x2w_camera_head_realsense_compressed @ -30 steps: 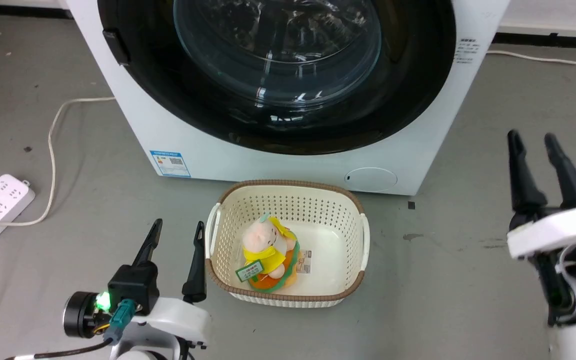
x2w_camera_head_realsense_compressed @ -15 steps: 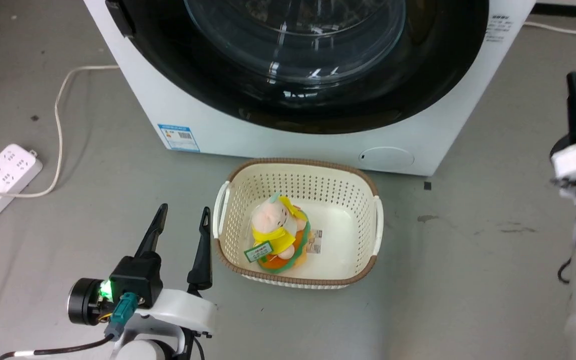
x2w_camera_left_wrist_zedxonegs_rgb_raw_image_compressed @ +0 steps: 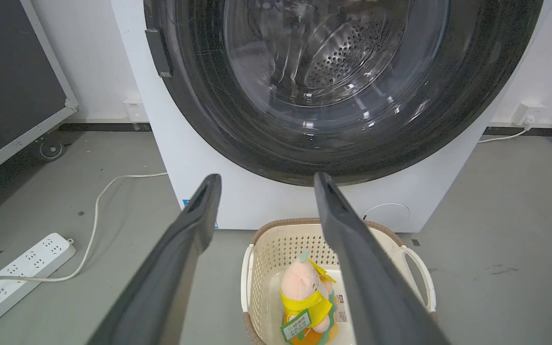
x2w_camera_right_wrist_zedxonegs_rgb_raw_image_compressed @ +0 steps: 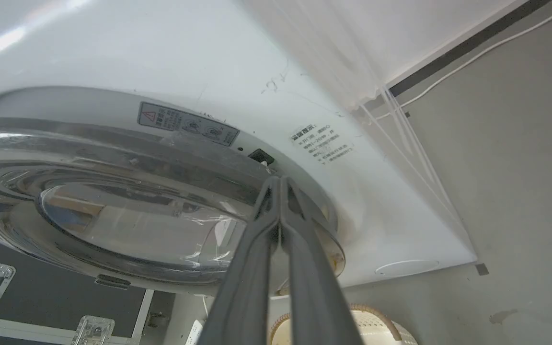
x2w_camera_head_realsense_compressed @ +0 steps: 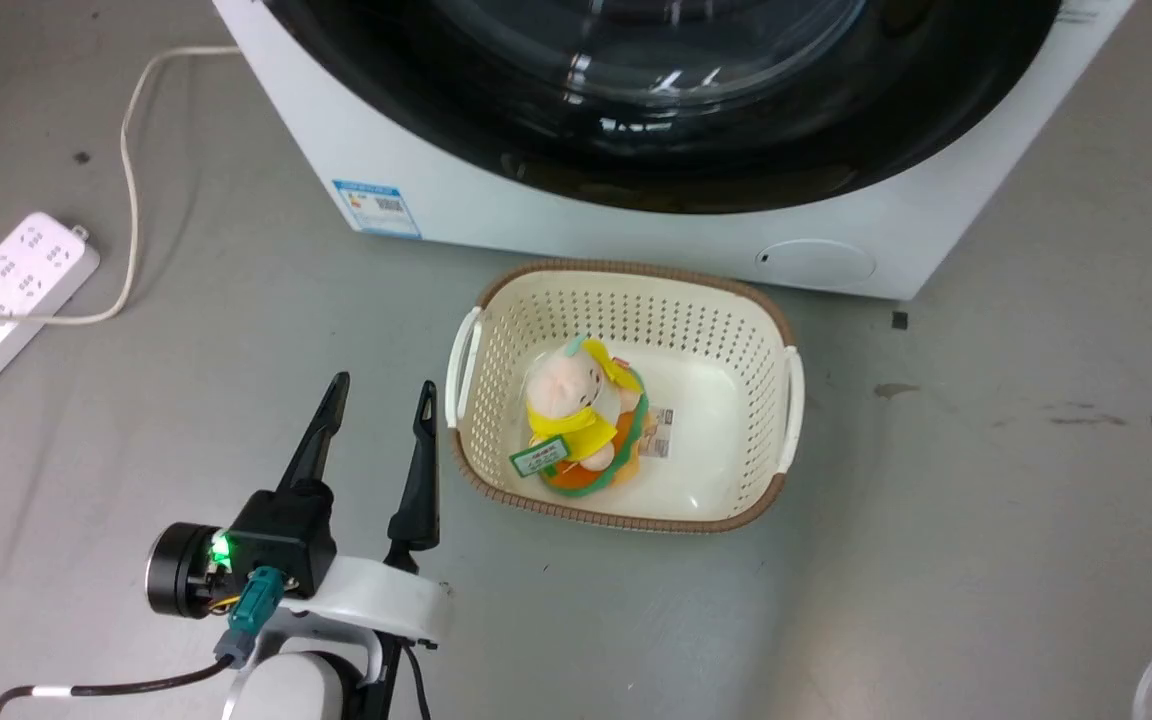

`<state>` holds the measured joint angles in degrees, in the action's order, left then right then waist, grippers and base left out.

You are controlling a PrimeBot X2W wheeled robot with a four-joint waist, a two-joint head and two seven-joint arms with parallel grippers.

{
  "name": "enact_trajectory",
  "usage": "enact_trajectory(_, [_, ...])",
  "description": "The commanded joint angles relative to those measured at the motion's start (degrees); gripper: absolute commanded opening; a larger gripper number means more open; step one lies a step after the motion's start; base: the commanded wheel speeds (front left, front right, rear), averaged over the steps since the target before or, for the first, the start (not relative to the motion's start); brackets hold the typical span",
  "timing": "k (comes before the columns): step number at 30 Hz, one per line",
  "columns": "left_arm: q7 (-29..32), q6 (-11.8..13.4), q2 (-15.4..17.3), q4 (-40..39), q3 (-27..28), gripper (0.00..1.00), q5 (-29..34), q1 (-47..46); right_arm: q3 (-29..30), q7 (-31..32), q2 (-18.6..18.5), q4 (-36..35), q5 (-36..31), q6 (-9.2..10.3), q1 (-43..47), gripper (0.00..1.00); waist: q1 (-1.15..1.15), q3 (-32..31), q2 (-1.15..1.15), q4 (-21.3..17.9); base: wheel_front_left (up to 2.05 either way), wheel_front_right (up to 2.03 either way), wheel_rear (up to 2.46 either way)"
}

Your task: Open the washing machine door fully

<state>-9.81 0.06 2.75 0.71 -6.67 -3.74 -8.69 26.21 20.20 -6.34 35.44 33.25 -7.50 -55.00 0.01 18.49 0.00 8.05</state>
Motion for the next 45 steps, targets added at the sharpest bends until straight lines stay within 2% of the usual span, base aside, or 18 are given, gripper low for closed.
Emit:
enact_trajectory(1, [-0.7, 0.3, 0.1, -0.1, -0.3, 1.00, -0.5, -1.1, 1.4, 1.2, -0.9, 2.4, 0.2, 0.00, -3.5, 0.00, -0.01, 0.9, 0.00, 0.7, 0.00, 0.00, 0.00])
enact_trajectory(15, [-2.5, 0.8, 0.1, 0.0, -1.9, 1.00, -1.6, -3.4, 9.5, 10.1, -5.1, 19.3, 1.3, 0.00, -20.5, 0.00, -0.01, 5.6, 0.00, 3.5, 0.00, 0.00, 0.00])
enact_trajectory(29, [-4.2, 1.2, 0.1, 0.1, -3.4, 1.00, -2.5, -5.2, 16.1, 19.3, -8.5, 32.3, 3.8, 0.01, -32.1, 0.00, -0.01, 8.9, 0.00, 5.3, 0.00, 0.00, 0.00])
enact_trajectory(37, [-5.1, 1.4, 0.1, 0.6, -3.7, 1.00, -2.6, -5.6, 18.4, 25.8, -9.4, 37.9, 4.3, 0.01, -32.8, 0.00, -0.01, 7.9, 0.00, 5.7, 0.00, 0.00, 0.00])
enact_trajectory(45, [-5.2, 1.3, 0.1, 1.9, -3.6, 1.00, -2.5, -3.2, 17.7, 28.8, -7.3, 36.5, 5.1, 0.01, -23.8, 0.00, -0.01, 1.2, 0.00, 4.4, 0.00, 0.00, 0.00])
